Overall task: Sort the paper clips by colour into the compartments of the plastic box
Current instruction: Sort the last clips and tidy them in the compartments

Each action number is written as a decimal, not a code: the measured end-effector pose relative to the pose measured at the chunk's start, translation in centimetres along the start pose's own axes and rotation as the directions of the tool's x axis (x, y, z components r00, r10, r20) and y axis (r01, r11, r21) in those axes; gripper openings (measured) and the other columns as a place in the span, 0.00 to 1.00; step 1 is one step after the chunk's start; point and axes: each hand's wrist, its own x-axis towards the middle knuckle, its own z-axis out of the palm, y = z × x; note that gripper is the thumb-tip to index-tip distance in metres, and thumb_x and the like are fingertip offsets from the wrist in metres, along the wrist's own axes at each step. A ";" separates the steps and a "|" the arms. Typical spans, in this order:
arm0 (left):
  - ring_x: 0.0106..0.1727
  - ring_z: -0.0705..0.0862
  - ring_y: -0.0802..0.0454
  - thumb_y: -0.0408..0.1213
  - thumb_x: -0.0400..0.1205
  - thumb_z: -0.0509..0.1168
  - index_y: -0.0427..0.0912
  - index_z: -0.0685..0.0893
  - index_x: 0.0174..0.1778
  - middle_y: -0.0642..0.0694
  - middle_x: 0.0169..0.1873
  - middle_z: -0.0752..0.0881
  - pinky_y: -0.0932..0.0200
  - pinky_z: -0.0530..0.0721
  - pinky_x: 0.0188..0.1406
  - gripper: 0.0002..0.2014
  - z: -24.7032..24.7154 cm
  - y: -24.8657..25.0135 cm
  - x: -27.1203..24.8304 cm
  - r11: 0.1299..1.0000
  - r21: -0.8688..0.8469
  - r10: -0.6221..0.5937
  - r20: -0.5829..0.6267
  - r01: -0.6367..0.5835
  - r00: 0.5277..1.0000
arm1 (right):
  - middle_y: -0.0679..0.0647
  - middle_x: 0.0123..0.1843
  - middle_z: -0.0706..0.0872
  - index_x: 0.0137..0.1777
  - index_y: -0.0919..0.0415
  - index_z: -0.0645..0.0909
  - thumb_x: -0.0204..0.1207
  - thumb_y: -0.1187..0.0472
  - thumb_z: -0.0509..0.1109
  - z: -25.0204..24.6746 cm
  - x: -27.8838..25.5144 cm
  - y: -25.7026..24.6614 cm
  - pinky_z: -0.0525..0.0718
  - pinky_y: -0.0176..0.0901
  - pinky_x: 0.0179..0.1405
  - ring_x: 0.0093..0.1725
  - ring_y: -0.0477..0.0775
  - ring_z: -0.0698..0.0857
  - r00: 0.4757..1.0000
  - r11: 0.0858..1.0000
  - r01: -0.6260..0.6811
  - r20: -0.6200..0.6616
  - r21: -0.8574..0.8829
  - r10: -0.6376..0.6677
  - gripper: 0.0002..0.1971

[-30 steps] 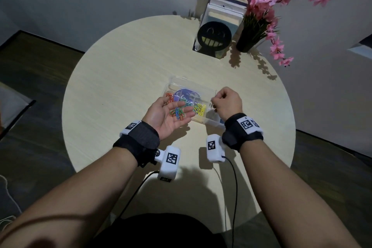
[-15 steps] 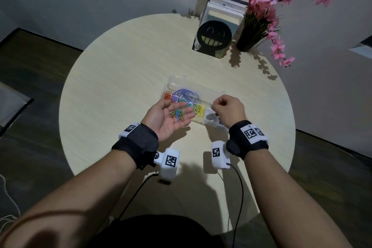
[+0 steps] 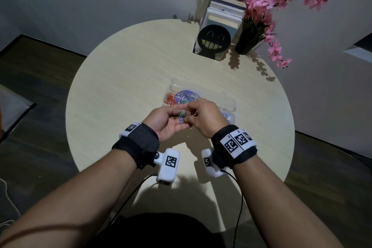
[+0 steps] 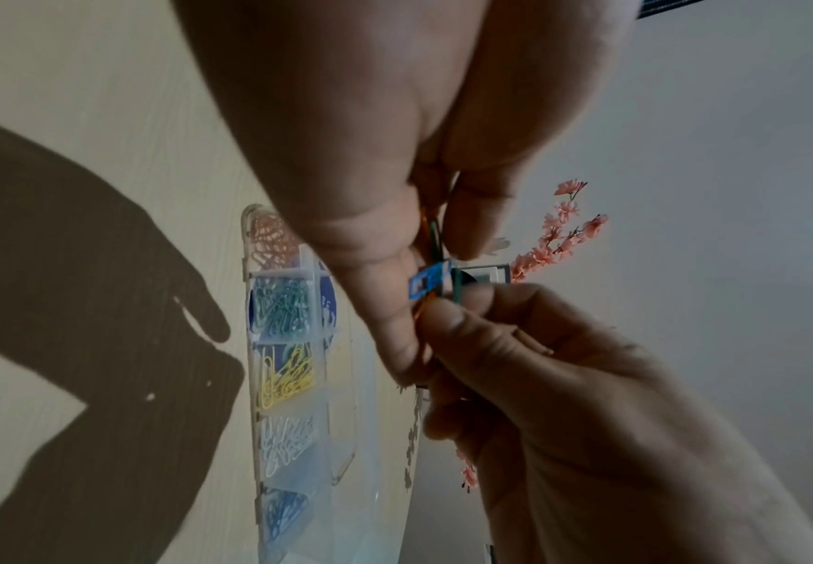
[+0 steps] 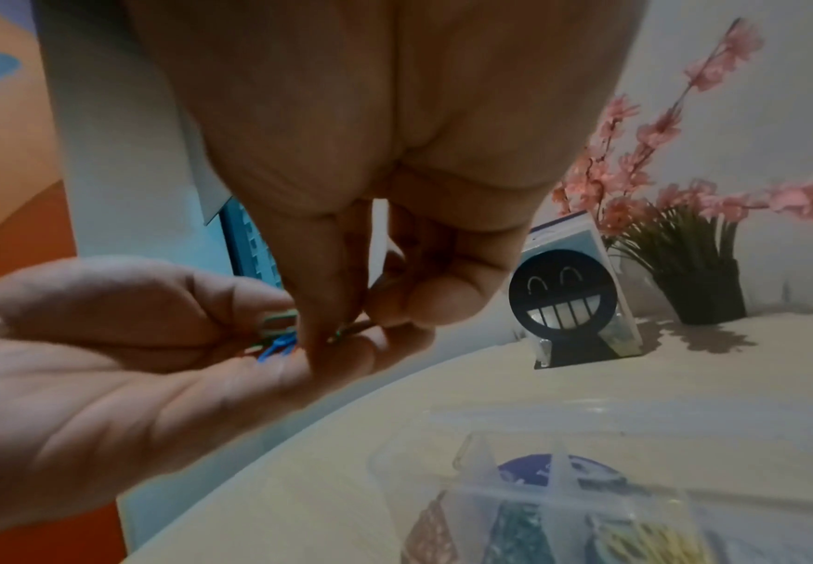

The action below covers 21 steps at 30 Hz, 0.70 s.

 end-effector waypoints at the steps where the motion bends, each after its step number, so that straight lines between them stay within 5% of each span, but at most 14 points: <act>1: 0.36 0.89 0.46 0.25 0.83 0.48 0.34 0.83 0.54 0.36 0.43 0.87 0.50 0.90 0.42 0.17 0.0 0.1 -0.1 1.000 -0.006 0.001 0.001 -0.001 1.000 | 0.54 0.40 0.80 0.36 0.59 0.80 0.69 0.63 0.75 -0.1 0.0 0.0 0.77 0.46 0.44 0.43 0.55 0.80 1.000 1.000 -0.004 0.003 0.017 0.004 0.05; 7: 0.40 0.90 0.44 0.33 0.84 0.52 0.31 0.80 0.65 0.35 0.51 0.86 0.51 0.89 0.44 0.18 -0.2 0.4 -0.1 1.000 0.013 -0.020 0.018 0.019 1.000 | 0.55 0.33 0.86 0.30 0.50 0.74 0.69 0.66 0.70 -0.6 -0.4 0.0 0.86 0.53 0.41 0.39 0.59 0.87 0.988 0.979 -0.063 -0.129 0.194 0.089 0.12; 13: 0.29 0.83 0.50 0.33 0.83 0.56 0.36 0.82 0.56 0.40 0.36 0.87 0.65 0.80 0.23 0.12 0.4 0.4 -0.3 0.996 0.080 -0.030 0.003 0.030 1.000 | 0.48 0.28 0.78 0.37 0.54 0.80 0.68 0.69 0.69 -0.9 -0.5 -0.5 0.77 0.45 0.37 0.34 0.54 0.78 0.992 0.978 -0.045 -0.110 0.204 0.068 0.08; 16: 0.26 0.80 0.51 0.39 0.85 0.52 0.38 0.83 0.53 0.39 0.38 0.86 0.66 0.76 0.20 0.15 0.3 0.5 -0.2 0.993 0.115 -0.030 -0.007 0.031 1.000 | 0.49 0.36 0.82 0.44 0.57 0.87 0.72 0.68 0.68 -0.9 -0.2 -0.7 0.79 0.42 0.42 0.40 0.54 0.82 0.994 0.988 -0.062 -0.082 0.138 0.074 0.08; 21: 0.24 0.78 0.52 0.54 0.87 0.45 0.43 0.82 0.58 0.43 0.32 0.80 0.65 0.72 0.19 0.24 -0.1 0.5 0.3 0.979 0.203 -0.033 -0.007 0.034 0.999 | 0.46 0.42 0.78 0.55 0.58 0.86 0.77 0.58 0.70 -0.9 0.1 -1.4 0.68 0.36 0.42 0.43 0.46 0.76 0.999 0.995 -0.019 0.040 -0.102 0.023 0.09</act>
